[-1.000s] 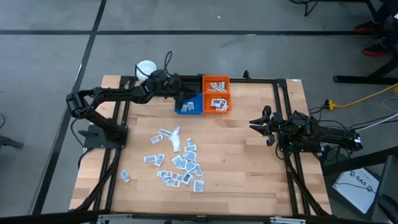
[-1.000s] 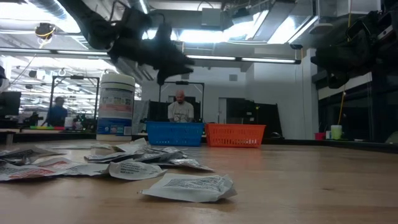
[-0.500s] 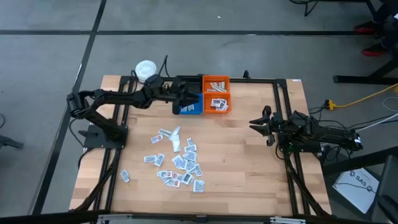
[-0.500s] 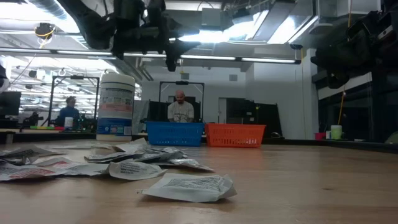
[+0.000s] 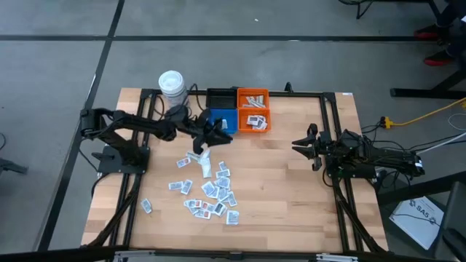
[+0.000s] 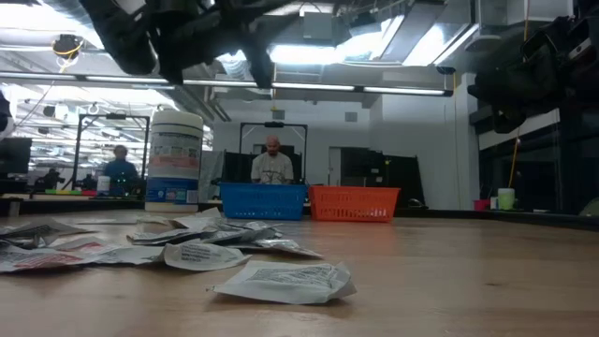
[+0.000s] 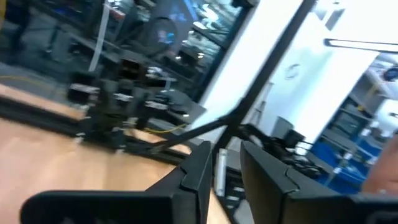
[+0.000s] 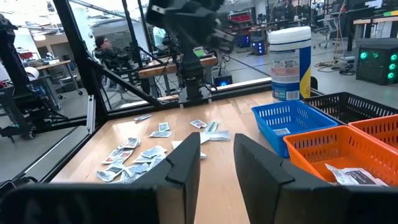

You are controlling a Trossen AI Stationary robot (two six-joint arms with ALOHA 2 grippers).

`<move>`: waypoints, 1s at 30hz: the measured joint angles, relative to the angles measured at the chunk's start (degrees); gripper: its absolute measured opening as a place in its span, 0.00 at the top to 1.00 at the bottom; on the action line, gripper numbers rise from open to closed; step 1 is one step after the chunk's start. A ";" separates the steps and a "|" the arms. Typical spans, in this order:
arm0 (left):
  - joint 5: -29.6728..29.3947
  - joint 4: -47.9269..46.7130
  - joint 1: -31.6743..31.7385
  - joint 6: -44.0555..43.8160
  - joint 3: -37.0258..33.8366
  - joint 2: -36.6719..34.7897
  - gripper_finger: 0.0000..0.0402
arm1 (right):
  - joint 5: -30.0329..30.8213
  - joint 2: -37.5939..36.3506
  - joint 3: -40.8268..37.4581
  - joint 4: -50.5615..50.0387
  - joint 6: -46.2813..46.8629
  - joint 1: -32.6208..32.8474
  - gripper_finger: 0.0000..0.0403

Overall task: Pick & Place First Aid Supplies
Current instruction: Put the ointment pack into the blue bin

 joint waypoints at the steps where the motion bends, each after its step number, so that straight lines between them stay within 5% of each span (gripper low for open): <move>1: -0.07 0.41 -0.94 -0.07 -0.15 0.00 0.81 | 0.00 0.00 0.00 0.00 0.00 0.00 0.75; 16: -0.55 1.58 -14.00 2.13 -0.55 0.02 0.84 | 0.00 0.00 0.00 0.00 0.00 0.01 0.75; 30: -4.08 -27.02 -22.89 12.16 -0.55 -0.37 0.88 | -0.02 0.00 0.00 0.00 0.00 -0.01 0.75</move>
